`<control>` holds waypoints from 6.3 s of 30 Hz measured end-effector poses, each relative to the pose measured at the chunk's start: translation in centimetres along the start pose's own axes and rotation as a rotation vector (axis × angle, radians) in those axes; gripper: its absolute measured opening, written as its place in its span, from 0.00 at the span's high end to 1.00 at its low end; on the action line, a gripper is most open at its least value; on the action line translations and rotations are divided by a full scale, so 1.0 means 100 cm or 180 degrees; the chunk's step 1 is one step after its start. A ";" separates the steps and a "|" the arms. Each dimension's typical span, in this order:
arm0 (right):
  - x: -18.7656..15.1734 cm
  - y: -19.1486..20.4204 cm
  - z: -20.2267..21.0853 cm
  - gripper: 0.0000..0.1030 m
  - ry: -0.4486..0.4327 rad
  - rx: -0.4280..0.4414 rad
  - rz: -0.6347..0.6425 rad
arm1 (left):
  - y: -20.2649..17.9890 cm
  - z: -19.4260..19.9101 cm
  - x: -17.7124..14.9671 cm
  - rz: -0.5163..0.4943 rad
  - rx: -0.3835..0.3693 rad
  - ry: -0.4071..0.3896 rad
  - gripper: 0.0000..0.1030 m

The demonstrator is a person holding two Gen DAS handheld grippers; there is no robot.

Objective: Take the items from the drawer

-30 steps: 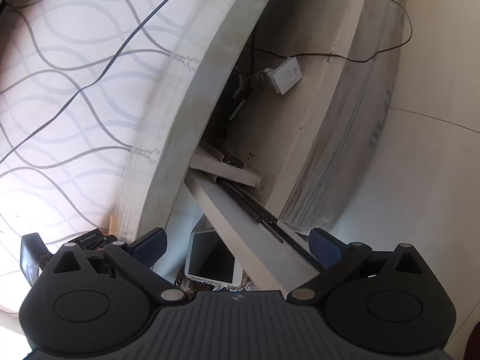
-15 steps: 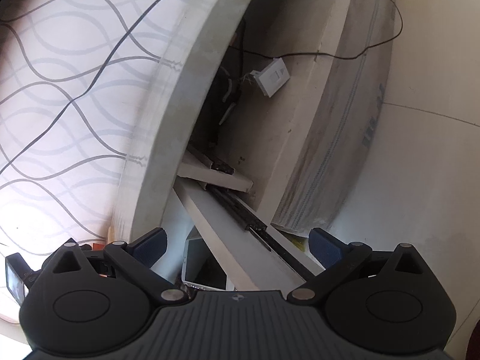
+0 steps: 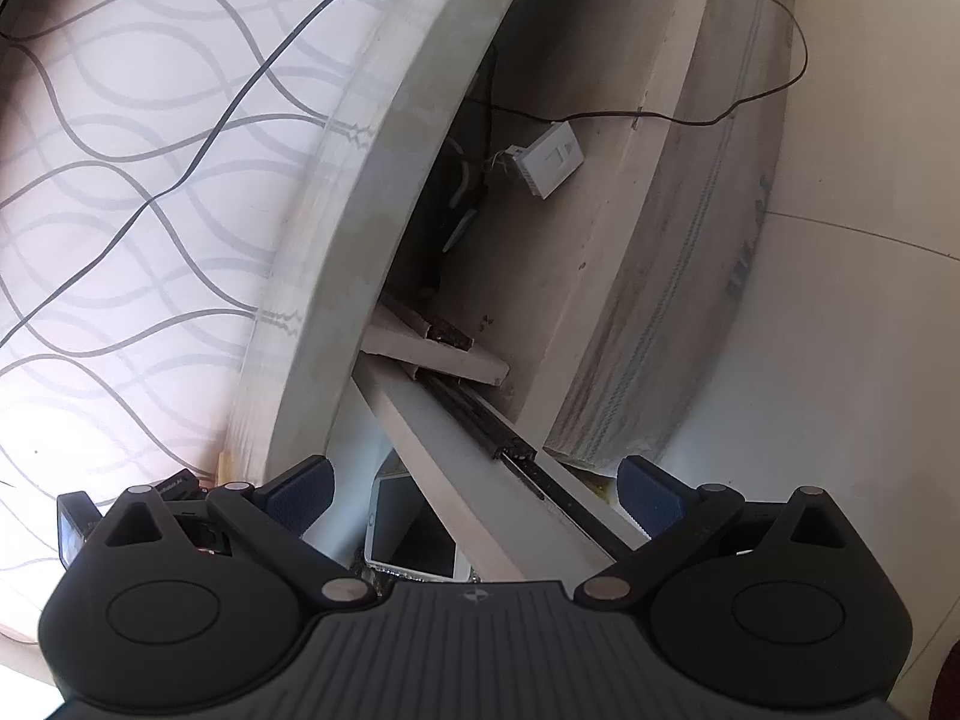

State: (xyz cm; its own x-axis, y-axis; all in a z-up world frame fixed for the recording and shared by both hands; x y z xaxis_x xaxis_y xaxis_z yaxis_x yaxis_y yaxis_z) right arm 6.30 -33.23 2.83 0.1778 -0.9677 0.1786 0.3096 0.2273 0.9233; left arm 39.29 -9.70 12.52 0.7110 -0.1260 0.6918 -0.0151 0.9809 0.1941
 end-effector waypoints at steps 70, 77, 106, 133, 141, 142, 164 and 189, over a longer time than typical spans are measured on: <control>0.031 -0.054 0.005 0.00 0.0021 0.0266 -0.0615 | -0.129 0.066 -0.195 0.1394 -0.0043 0.1322 0.01; 0.029 -0.060 0.004 0.00 0.0073 0.0346 -0.0691 | -0.128 0.069 -0.192 0.1446 -0.0018 0.1153 0.00; 0.022 -0.060 0.007 0.00 0.0106 0.0281 -0.0614 | -0.114 0.061 -0.144 0.1371 -0.0105 0.1075 0.00; 0.017 -0.058 0.014 0.00 0.0073 0.0204 -0.0467 | -0.085 0.052 -0.068 -0.0728 -0.1081 0.0347 0.33; 0.015 -0.059 0.008 0.00 0.0069 0.0183 -0.0459 | -0.082 0.072 -0.079 -0.1844 -0.1530 -0.0506 0.83; 0.015 -0.058 0.008 0.00 0.0065 0.0186 -0.0436 | -0.095 0.071 -0.096 -0.2010 -0.1572 -0.0628 0.83; 0.017 -0.066 0.010 0.00 -0.0021 0.0006 -0.0416 | -0.116 0.118 -0.208 -0.3537 -0.1993 -0.0954 0.62; 0.017 -0.070 0.006 0.00 0.0031 0.0000 -0.0443 | -0.127 0.122 -0.193 -0.2910 -0.1406 -0.0852 0.00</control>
State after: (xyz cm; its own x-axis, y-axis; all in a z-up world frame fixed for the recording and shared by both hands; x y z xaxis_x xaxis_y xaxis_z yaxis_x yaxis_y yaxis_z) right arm 3.84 -36.56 -3.16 0.1421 -0.9888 0.0455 0.3318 0.0909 0.9390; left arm 17.19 -21.53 5.19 0.1428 -0.8220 0.5514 0.7455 0.4558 0.4863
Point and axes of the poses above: each gripper's, at about its wrist camera, not at the fingertips, and z roughly against the way its jaws point, y to its left, x to its top, the point moved 4 cm from there along -z, roughly the way its jaws point, and after that the axes turned 9 degrees about x, right-handed, at the moved point
